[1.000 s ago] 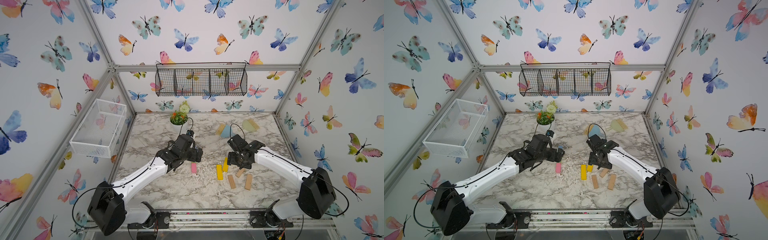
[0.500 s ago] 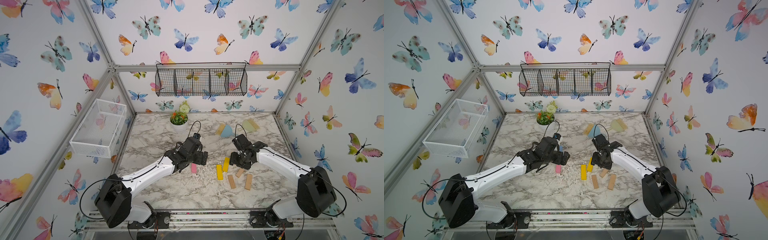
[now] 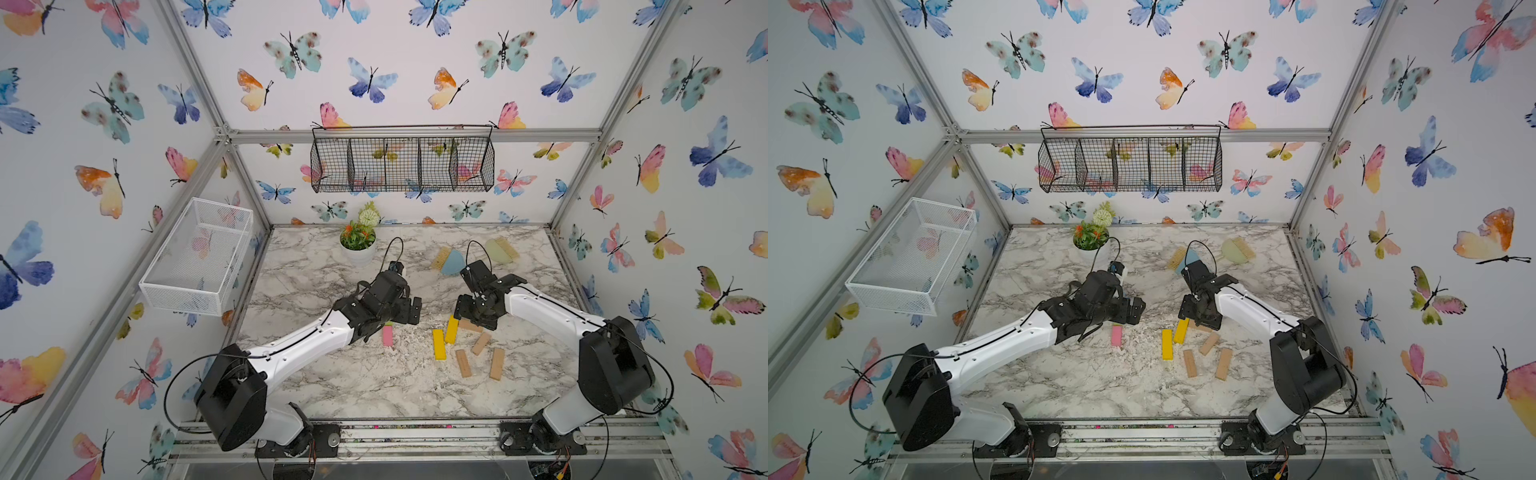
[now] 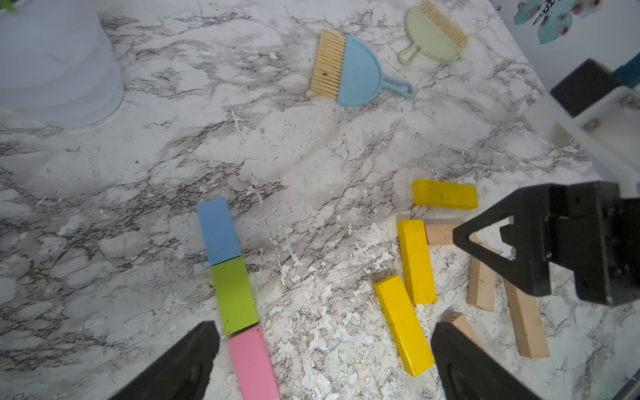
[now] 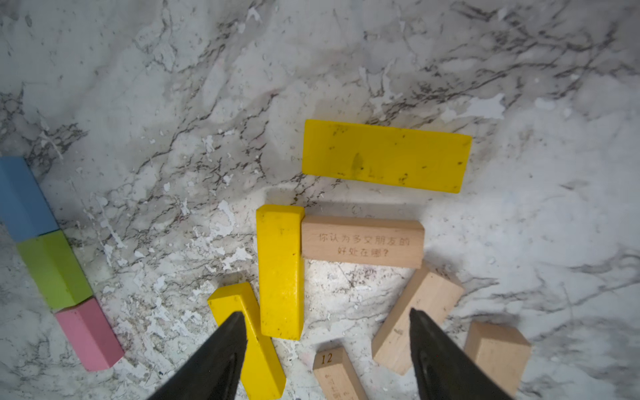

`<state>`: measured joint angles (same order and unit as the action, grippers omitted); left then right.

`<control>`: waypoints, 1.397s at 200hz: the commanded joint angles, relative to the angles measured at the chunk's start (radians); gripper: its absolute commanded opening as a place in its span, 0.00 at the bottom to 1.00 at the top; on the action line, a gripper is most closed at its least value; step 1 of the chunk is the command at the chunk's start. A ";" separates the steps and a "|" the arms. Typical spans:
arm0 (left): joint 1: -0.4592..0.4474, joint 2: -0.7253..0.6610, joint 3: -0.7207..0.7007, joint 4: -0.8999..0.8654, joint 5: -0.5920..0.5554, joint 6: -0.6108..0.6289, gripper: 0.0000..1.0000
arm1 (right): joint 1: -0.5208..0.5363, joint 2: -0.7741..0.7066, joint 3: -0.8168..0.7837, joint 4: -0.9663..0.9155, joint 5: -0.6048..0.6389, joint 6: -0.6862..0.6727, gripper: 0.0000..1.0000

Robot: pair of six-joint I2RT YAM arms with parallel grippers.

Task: Assemble the letter k with building blocks
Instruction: Pick up the building block from the center of the board.

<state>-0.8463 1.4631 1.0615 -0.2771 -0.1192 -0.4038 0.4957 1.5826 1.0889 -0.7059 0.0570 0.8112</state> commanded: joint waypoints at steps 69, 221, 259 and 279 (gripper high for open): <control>-0.154 0.351 0.233 0.006 -0.009 0.123 0.79 | -0.338 -0.225 -0.126 0.038 -0.123 -0.060 0.78; -0.203 0.724 0.552 -0.194 0.021 0.148 0.68 | -0.367 -0.239 -0.170 0.048 -0.143 -0.096 0.79; -0.203 0.759 0.575 -0.215 0.025 0.144 0.60 | -0.368 -0.237 -0.158 0.042 -0.138 -0.096 0.79; -0.203 0.763 0.575 -0.225 0.021 0.143 0.59 | -0.368 -0.236 -0.154 0.040 -0.136 -0.096 0.79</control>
<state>-1.0447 2.1983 1.6272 -0.4473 -0.1020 -0.2649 0.1314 1.3552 0.9291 -0.6640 -0.0799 0.7212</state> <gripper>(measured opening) 0.598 0.790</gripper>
